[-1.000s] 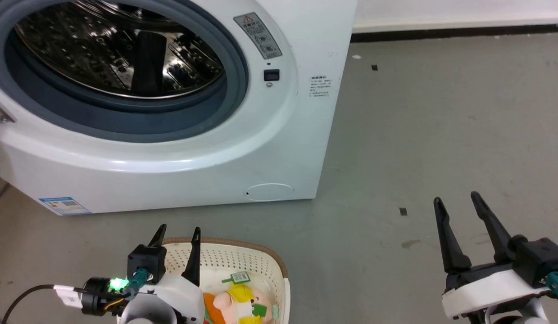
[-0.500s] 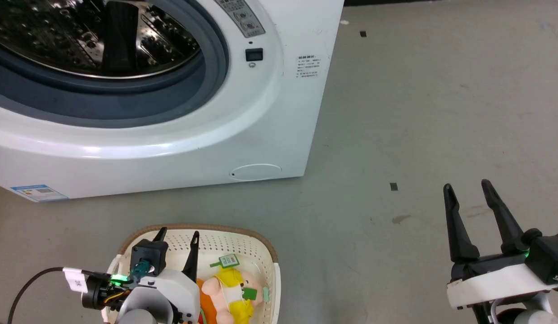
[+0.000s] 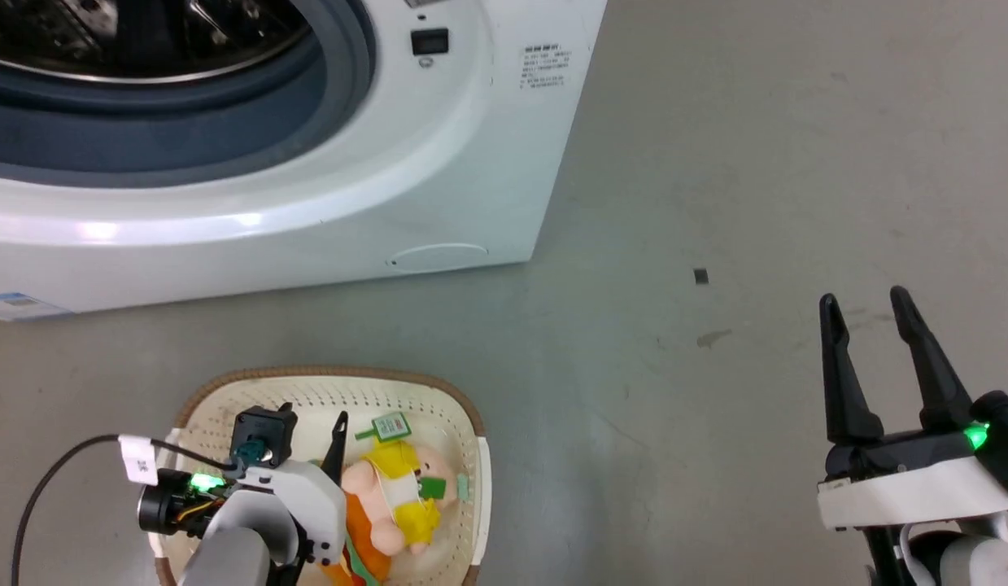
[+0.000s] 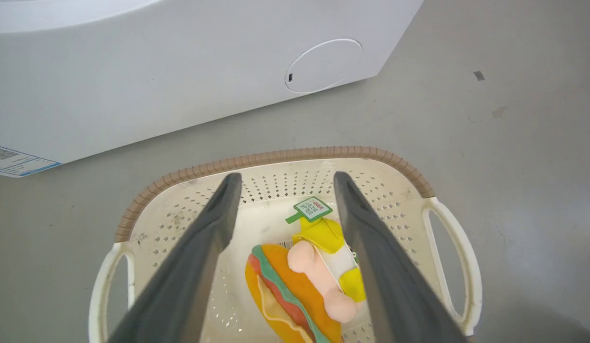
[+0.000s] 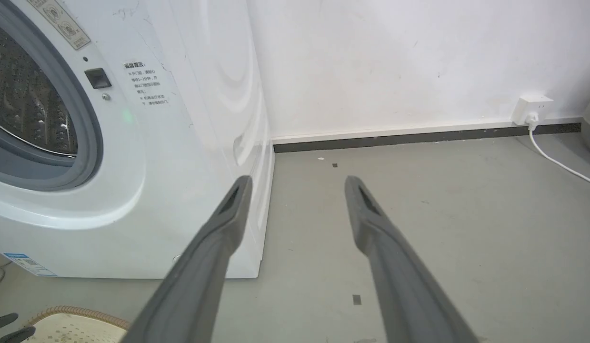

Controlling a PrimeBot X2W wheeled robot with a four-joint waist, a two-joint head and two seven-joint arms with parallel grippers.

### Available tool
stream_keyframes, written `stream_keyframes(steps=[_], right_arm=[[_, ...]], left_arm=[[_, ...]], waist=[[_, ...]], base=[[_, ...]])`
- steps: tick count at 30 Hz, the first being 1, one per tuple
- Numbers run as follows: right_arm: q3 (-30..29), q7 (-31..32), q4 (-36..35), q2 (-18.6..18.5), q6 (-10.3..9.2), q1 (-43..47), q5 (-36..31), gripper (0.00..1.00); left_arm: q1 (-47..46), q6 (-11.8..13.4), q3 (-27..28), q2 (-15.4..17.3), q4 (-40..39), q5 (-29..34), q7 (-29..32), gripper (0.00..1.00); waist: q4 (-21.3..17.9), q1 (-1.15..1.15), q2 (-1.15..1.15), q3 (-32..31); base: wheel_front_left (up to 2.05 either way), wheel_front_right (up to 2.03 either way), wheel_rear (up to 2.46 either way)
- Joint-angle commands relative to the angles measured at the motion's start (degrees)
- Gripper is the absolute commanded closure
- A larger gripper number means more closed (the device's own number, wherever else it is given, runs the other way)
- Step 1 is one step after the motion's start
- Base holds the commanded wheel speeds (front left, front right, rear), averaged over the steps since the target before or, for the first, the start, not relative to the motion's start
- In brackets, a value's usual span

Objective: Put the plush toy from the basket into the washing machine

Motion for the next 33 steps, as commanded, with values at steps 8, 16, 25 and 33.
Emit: stream_keyframes(steps=[8, 16, 25, 33], right_arm=[[-0.36, -1.48, -1.54, -0.01, -0.03, -2.60, 1.78, 0.00], [-0.90, -2.43, -2.64, -0.01, -0.03, -3.71, 2.83, 0.00], [-0.74, -3.51, -4.18, -0.01, -0.04, -4.53, 3.64, 0.00], [-1.20, -4.46, -6.12, -0.01, -0.04, -5.35, 4.38, 0.00]], left_arm=[[-5.33, -0.94, -1.51, 1.82, 8.02, -1.48, 0.05, 0.00], [-9.53, -1.58, -4.55, 2.84, 14.94, -1.31, 0.13, 0.00], [-13.71, -2.12, -9.17, 4.38, 21.93, 0.00, 0.51, 0.00], [-18.28, -1.51, -11.46, 5.97, 27.37, 0.14, 0.55, 0.00]], waist=[[-1.68, 0.00, 0.00, 5.92], [-2.95, 0.00, 0.00, 10.81], [-4.27, 0.00, 0.00, 16.01], [-5.12, 0.00, 0.00, 21.39]], base=[[0.00, 0.00, 0.00], [0.00, 0.00, 0.00], [0.00, 0.00, 0.00], [0.00, 0.00, 0.00]])
